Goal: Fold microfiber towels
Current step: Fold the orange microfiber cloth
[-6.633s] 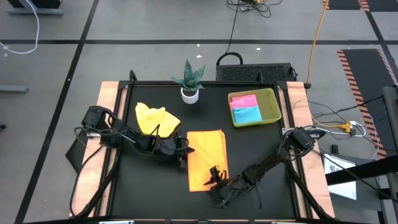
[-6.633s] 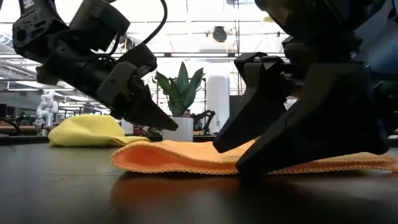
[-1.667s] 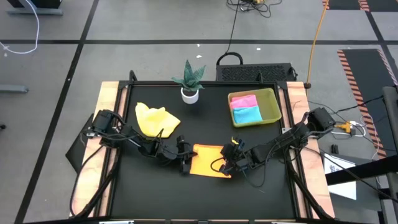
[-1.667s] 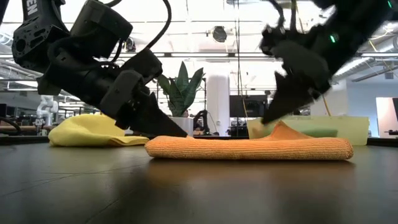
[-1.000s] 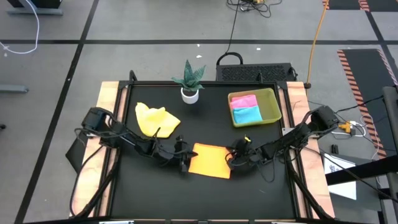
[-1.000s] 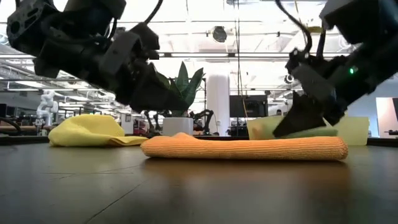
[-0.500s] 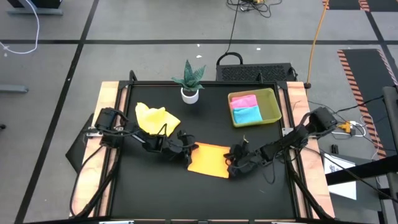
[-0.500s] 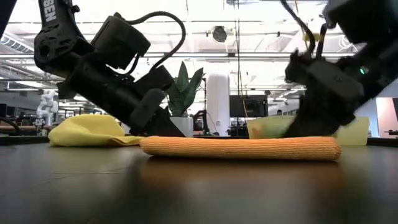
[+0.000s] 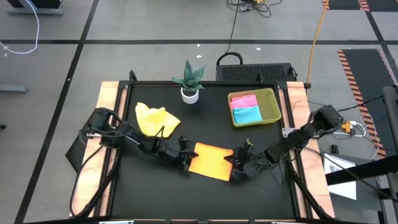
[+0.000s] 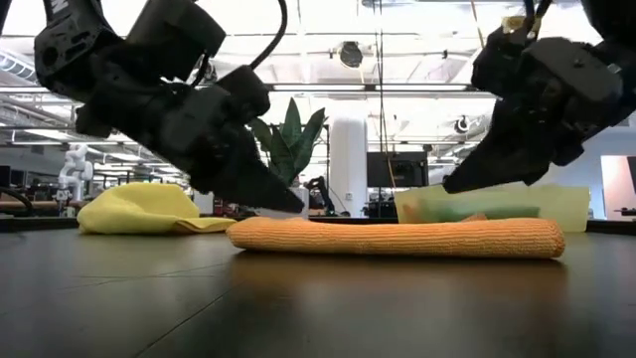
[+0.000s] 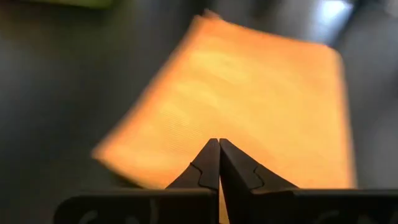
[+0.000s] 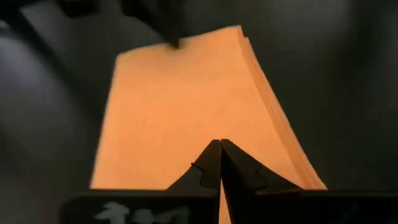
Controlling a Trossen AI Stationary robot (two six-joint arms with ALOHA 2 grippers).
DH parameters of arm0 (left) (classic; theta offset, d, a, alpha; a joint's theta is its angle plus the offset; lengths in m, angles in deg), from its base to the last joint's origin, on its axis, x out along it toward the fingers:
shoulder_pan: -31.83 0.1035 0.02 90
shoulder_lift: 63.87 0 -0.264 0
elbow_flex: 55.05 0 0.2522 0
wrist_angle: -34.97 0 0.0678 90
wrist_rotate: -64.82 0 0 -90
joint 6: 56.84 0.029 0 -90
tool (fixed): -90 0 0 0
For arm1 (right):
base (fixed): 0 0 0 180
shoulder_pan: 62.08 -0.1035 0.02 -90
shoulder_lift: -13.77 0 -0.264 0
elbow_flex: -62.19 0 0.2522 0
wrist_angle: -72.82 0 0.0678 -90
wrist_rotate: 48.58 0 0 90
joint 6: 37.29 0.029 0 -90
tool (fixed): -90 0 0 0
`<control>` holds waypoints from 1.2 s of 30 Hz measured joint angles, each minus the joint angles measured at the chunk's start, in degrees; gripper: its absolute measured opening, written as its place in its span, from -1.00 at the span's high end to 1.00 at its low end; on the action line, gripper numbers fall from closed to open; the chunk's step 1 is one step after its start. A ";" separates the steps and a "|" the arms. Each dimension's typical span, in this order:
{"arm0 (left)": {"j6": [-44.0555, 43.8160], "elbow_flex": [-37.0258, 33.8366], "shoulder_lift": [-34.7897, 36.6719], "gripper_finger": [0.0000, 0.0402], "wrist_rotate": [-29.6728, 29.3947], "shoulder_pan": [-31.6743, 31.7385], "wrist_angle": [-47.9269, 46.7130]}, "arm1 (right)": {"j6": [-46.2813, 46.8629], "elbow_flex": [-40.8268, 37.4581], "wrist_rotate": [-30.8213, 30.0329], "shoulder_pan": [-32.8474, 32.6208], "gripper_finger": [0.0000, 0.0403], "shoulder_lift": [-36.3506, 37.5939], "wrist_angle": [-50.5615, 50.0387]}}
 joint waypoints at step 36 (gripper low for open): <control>6.40 -0.03 6.77 0.92 -15.59 -4.00 -20.87 | 1.13 0.00 9.35 4.76 1.00 -3.42 -1.44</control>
